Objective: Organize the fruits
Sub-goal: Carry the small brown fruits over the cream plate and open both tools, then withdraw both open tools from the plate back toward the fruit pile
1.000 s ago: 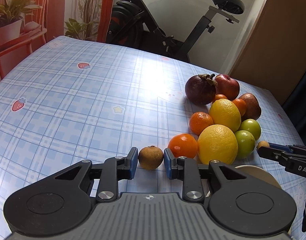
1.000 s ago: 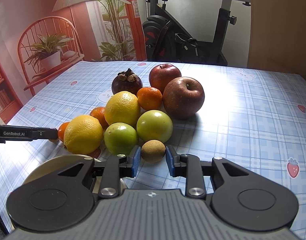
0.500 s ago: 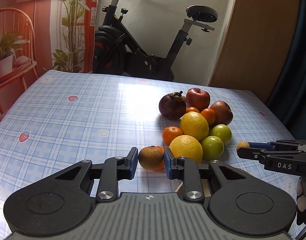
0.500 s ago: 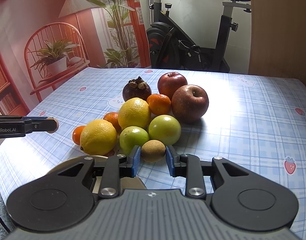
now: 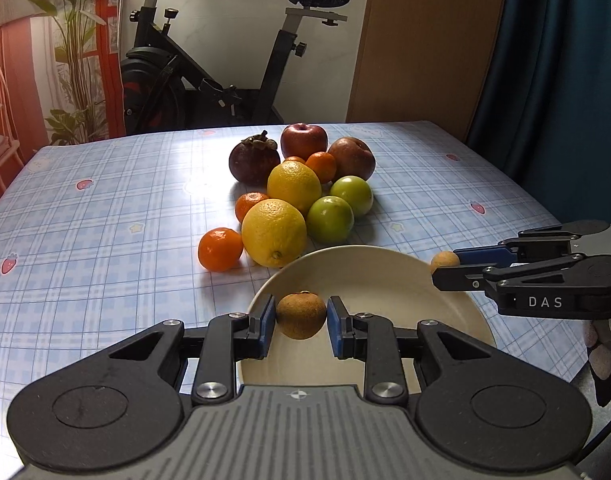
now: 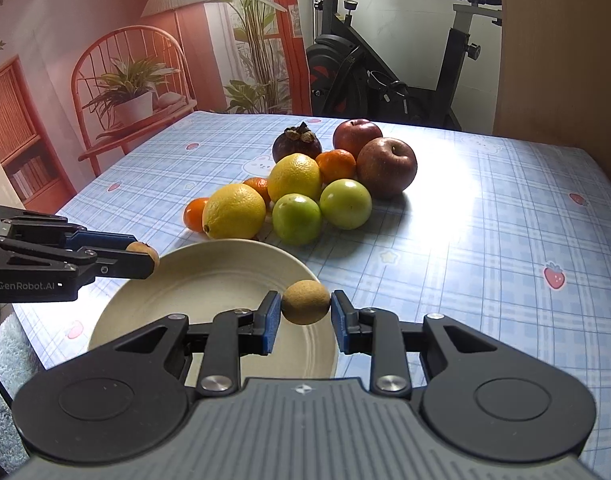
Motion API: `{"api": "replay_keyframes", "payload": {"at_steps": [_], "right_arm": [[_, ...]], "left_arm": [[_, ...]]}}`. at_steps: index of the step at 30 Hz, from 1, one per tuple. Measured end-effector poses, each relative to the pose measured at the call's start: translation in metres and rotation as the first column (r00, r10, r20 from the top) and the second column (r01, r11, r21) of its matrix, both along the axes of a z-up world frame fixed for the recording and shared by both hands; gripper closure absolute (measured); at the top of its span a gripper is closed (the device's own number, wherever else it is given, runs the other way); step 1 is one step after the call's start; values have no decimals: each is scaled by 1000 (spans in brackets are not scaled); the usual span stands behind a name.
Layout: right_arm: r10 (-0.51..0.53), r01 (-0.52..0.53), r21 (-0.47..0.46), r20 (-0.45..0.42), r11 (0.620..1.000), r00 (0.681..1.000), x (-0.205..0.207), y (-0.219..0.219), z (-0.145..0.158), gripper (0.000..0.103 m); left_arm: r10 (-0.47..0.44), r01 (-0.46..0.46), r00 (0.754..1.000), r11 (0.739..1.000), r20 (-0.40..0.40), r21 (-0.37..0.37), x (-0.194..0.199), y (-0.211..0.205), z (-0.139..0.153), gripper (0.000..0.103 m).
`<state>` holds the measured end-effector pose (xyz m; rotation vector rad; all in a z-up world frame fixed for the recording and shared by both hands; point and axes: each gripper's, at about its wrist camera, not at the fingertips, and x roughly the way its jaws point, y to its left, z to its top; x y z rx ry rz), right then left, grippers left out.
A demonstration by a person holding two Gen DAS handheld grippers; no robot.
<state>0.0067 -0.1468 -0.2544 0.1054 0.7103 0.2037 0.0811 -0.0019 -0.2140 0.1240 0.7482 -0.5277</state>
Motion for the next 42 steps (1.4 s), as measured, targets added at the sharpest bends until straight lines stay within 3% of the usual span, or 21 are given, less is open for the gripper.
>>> {"api": "replay_keyframes", "payload": {"at_steps": [8, 20, 31, 35, 42], "right_arm": [[-15, 14, -9, -19, 1000, 1000, -6, 1, -7, 73], [9, -11, -98, -19, 995, 1000, -12, 11, -7, 73], [-12, 8, -89, -35, 996, 999, -17, 7, -7, 72], [-15, 12, -84, -30, 996, 999, -18, 7, -5, 72], [-29, 29, -64, 0, 997, 1000, -20, 3, 1, 72]], "left_arm": [[0, 1, 999, 1000, -37, 29, -6, -1, -15, 73], [22, -20, 999, 999, -39, 40, -5, 2, -17, 73], [53, -52, 998, 998, -36, 35, -6, 3, -16, 73], [73, -73, 997, 997, -26, 25, -7, 5, -13, 63], [139, -139, 990, 990, 20, -6, -7, 14, -3, 63]]}}
